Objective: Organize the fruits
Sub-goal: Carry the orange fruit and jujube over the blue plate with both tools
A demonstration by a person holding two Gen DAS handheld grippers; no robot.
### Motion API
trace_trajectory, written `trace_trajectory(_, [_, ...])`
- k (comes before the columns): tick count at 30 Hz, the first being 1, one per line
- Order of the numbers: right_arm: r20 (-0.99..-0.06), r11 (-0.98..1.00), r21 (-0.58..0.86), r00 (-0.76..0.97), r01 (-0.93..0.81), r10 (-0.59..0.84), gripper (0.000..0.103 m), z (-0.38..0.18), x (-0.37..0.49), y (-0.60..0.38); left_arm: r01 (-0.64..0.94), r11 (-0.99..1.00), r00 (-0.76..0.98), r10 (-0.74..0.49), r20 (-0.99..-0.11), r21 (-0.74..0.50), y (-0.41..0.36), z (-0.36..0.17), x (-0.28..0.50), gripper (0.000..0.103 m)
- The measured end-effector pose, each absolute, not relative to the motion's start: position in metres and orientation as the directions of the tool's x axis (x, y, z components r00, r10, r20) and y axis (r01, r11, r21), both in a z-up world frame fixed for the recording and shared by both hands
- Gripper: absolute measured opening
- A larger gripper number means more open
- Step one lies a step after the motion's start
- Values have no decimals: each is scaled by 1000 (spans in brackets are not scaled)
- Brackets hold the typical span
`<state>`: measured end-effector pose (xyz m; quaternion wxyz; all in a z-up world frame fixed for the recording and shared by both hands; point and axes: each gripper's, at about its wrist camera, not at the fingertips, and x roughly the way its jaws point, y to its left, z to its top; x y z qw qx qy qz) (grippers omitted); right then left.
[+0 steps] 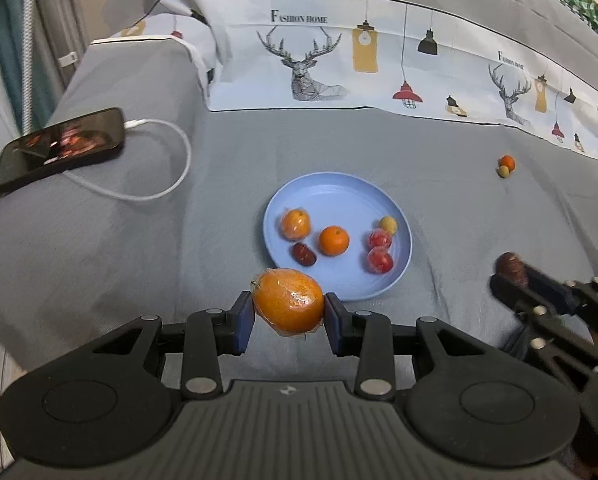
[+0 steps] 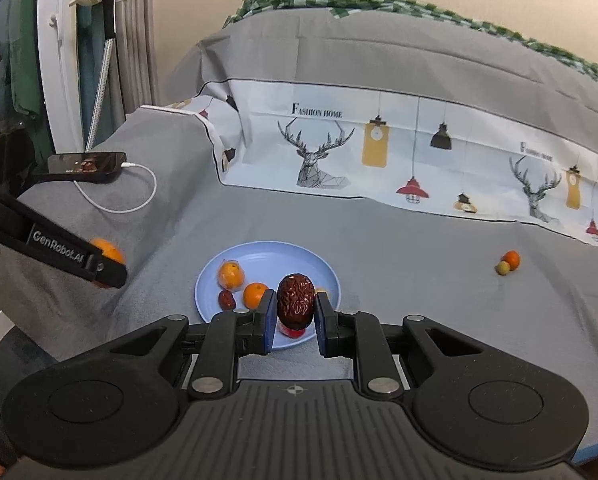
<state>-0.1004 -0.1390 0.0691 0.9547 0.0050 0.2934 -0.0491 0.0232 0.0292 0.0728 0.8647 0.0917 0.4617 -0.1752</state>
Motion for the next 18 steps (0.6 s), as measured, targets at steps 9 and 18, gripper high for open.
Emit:
trace_trajectory(9, [-613, 993, 13, 786, 116, -84, 21, 40, -39, -152, 431, 902, 477, -230, -848, -3, -10, 37, 76, 41])
trace_trajectory(18, [-666, 992, 3, 740, 128, -93, 21, 0, 17, -167, 476, 879, 461, -225, -858, 25, -47, 1, 130, 41])
